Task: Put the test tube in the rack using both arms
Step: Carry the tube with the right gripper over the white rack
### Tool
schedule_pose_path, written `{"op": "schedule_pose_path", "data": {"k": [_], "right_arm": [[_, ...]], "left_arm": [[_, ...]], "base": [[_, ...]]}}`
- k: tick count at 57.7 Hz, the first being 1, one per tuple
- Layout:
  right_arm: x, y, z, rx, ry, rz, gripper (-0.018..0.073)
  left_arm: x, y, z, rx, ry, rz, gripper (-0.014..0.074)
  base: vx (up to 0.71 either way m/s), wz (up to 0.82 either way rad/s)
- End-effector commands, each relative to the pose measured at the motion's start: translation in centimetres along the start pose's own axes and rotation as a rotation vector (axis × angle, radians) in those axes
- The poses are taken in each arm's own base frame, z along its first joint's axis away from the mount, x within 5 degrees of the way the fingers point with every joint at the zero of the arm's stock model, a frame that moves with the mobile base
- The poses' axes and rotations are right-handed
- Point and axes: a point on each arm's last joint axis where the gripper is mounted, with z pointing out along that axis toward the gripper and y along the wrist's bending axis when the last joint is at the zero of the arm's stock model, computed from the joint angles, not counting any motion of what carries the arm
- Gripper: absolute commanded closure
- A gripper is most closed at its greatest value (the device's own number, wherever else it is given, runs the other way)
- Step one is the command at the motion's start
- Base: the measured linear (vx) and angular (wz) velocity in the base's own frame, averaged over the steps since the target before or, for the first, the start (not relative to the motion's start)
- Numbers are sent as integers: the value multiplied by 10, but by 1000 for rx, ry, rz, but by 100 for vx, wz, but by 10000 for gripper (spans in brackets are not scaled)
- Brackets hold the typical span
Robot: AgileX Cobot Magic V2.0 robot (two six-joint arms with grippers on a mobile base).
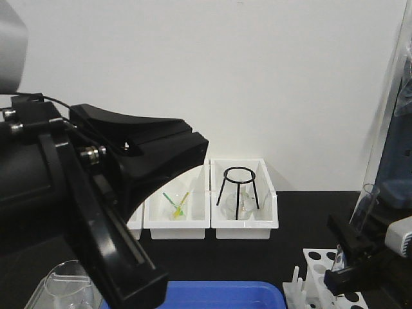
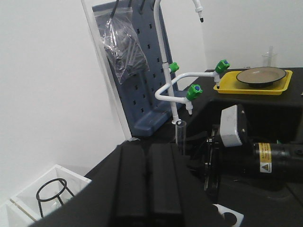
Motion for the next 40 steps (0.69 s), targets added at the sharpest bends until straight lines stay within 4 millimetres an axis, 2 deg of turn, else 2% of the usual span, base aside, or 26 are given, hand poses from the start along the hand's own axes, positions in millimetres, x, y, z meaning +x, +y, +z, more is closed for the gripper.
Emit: {"op": "schedule_pose_path", "data": {"k": [1,15,29,40], "right_arm": [[-13,-2,4,0,-186,-3,567],[1,-3,11,7,-143,-59,567],[14,-5,14,23,-20,-45,567],[26,-4,19,17,12,-38,567]], "left_arm": [[-21,1,-10,9,-126,-7,603],[-21,1,-10,8,-125,-6,603],[-21,1,-10,8,-125,-4,603],[-21,1,-10,8,-126,-4,603]], "base": [[0,0],[0,0],[0,0],[0,0]]}}
